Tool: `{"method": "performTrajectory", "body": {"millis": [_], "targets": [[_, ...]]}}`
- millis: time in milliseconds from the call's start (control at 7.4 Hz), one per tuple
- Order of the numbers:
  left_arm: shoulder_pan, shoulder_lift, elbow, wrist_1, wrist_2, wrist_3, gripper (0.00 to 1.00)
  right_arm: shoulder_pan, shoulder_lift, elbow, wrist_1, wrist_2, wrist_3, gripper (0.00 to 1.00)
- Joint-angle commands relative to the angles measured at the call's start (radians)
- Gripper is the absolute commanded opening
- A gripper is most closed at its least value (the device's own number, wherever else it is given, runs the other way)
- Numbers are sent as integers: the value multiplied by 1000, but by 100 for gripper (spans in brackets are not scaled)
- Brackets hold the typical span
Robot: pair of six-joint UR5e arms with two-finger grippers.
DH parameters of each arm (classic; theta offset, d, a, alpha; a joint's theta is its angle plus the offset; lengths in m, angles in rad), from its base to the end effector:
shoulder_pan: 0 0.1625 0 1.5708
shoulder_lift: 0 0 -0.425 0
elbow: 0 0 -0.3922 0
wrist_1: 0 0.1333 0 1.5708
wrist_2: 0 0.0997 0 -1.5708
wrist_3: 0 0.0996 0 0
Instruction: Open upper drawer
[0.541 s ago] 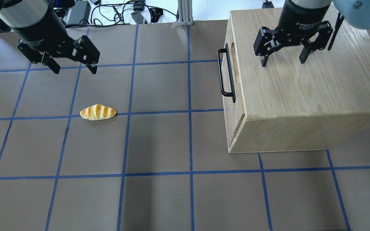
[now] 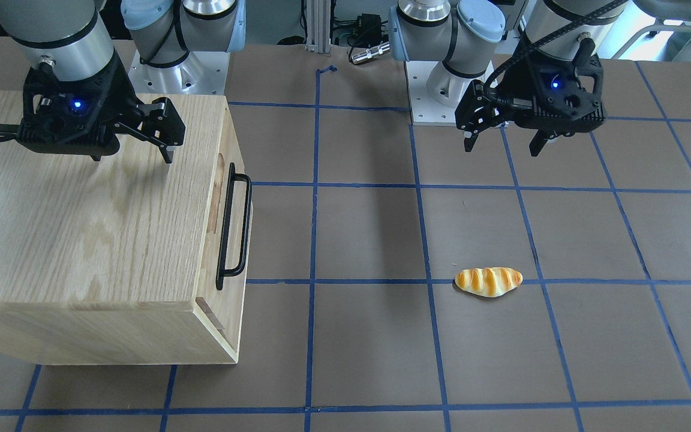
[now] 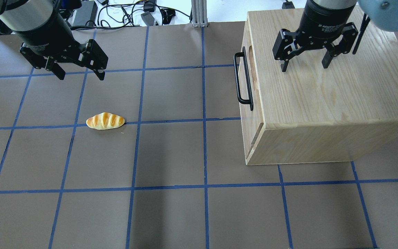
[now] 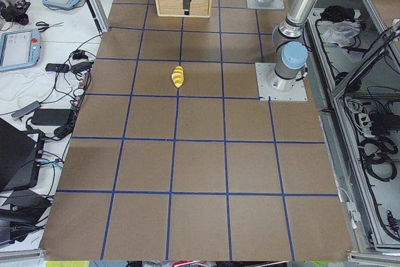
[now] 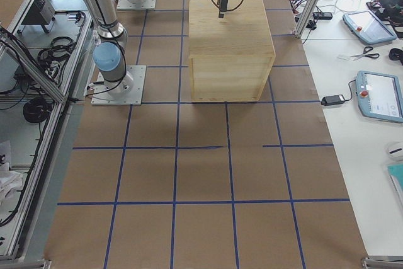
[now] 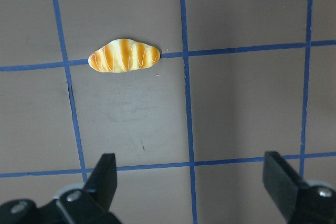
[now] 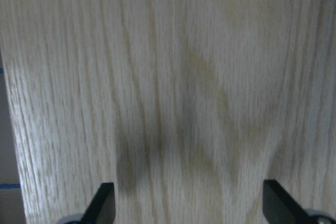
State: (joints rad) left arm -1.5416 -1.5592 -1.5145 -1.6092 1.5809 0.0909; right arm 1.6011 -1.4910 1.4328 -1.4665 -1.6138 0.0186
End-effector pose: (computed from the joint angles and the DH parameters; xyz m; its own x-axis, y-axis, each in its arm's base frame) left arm -0.1180 -0.4926 0.5175 -0.9980 0.0613 -0.0127 0.0617 0.9977 -0.0284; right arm 0.1447 -0.5163 0.5050 -0.9989 -0.0137 0.0438 -0.0117 0.9989 0.0453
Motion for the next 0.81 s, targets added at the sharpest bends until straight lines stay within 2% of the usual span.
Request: {"method": "performTrajectory", "body": {"millis": [0,541,676], "targets": [[-2,13,-6,0,5,13,100,0,0,0,0,0,1,100],[5,-15,-44,9,1,-19,100,0,0,0,0,0,1,100],[-2,-40,-41,79,-7,-111,100,0,0,2,0,0,0,100]]}}
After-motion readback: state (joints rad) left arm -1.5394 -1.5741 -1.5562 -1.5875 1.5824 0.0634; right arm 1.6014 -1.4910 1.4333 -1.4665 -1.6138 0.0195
